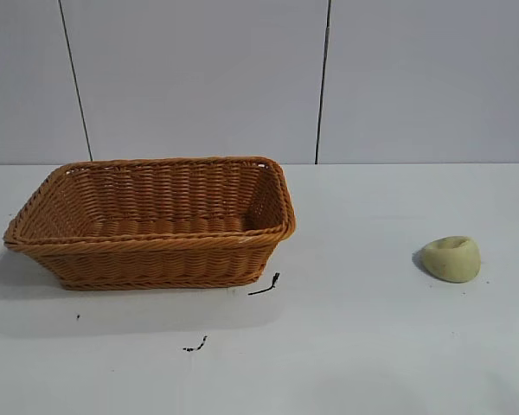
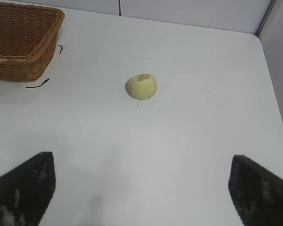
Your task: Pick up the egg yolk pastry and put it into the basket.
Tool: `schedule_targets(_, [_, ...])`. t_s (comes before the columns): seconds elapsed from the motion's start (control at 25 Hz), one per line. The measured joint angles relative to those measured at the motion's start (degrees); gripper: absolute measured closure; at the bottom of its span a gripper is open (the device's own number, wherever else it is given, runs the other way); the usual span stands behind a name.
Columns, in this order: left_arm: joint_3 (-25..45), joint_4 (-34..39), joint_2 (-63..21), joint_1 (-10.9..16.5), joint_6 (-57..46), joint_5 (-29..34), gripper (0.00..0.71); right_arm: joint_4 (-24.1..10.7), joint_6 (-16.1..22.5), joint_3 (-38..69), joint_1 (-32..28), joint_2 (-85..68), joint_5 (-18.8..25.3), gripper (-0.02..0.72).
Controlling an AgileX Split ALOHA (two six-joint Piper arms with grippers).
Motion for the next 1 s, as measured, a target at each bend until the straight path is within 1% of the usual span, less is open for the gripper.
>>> schedule_targets(0.4, [0.0,0.0,0.0,0.0,0.0,0.0,0.014,0.0,0.0,0.0,0.0,0.1,0.0,0.01])
schedule_targets(0.52, [0.0,0.0,0.0,0.0,0.0,0.0,0.014,0.0,-0.1,-1.0,0.0,3.5,0.0,0.01])
schedule_targets(0.68, [0.0,0.0,0.0,0.0,0.0,0.0,0.014,0.0,-0.7,-5.2,0.0,15.4,-0.3,0.011])
schedule_targets(1.0, [0.0,0.0,0.0,0.0,0.0,0.0,0.014,0.0,-0.9,-16.7,0.0,45.9,-0.7,0.011])
